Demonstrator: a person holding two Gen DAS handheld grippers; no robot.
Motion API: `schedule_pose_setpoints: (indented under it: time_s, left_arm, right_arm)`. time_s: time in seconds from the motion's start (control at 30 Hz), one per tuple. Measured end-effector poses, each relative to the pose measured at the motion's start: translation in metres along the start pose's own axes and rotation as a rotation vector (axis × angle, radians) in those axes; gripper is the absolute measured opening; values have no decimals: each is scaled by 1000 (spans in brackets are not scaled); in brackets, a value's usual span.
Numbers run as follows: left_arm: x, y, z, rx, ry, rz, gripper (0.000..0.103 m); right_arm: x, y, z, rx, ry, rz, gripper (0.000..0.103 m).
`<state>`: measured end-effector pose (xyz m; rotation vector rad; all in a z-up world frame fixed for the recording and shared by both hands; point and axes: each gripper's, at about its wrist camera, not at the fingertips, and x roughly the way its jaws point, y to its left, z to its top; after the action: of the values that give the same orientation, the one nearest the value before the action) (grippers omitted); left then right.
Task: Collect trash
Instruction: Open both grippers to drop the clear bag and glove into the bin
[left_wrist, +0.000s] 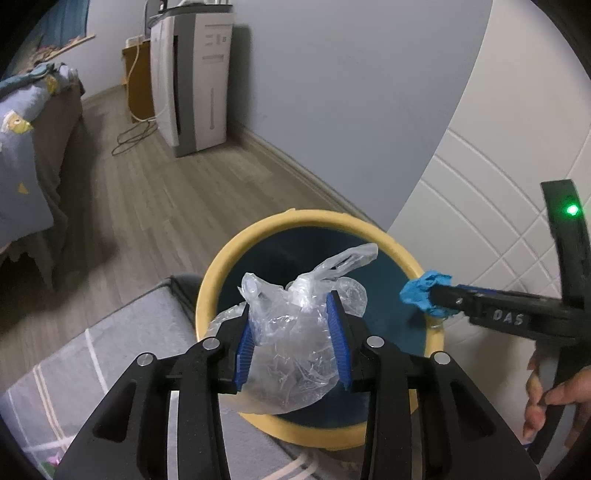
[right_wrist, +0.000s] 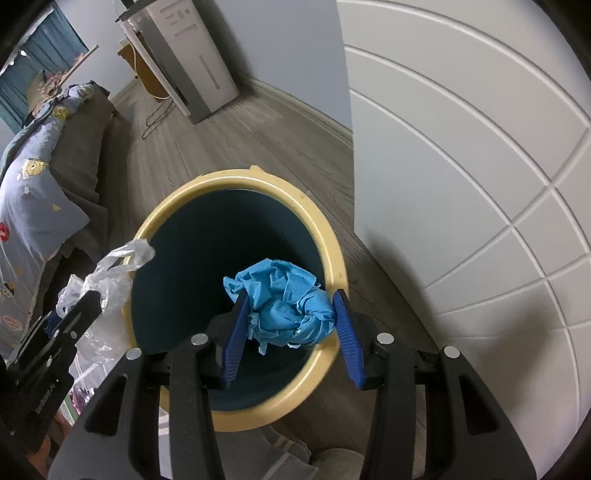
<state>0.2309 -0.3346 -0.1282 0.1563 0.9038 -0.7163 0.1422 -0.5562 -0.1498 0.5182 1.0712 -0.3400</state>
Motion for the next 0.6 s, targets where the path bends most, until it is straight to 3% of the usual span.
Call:
schedule_pose_setpoints:
  time_s: [0.07,0.13,0.17,0.23,0.33,0.6]
  left_arm:
    - [-3,1,1,-12,-14,-2,45]
    - [-6,3,3,-32,-26,6,61]
    - [-7,4,3,-40,-31,8,65]
    - [-11,6,3,-44,-41,7,68]
    - [-16,7,3,-27,-48,31,72]
    - [-52,19,-8,-35,-75,92,88]
  right_arm:
    - [0,2,0,-15,-5,-11,46]
    - [0,4,0,-21,-4,-13,49]
    - [0,4,0,-23,-4,-14,51]
    - [-1,5,0,-27,-3,-16,52]
    - [-3,7,2,-28,-3,-23,69]
    - [-15,24,0,-40,-5,-21,88]
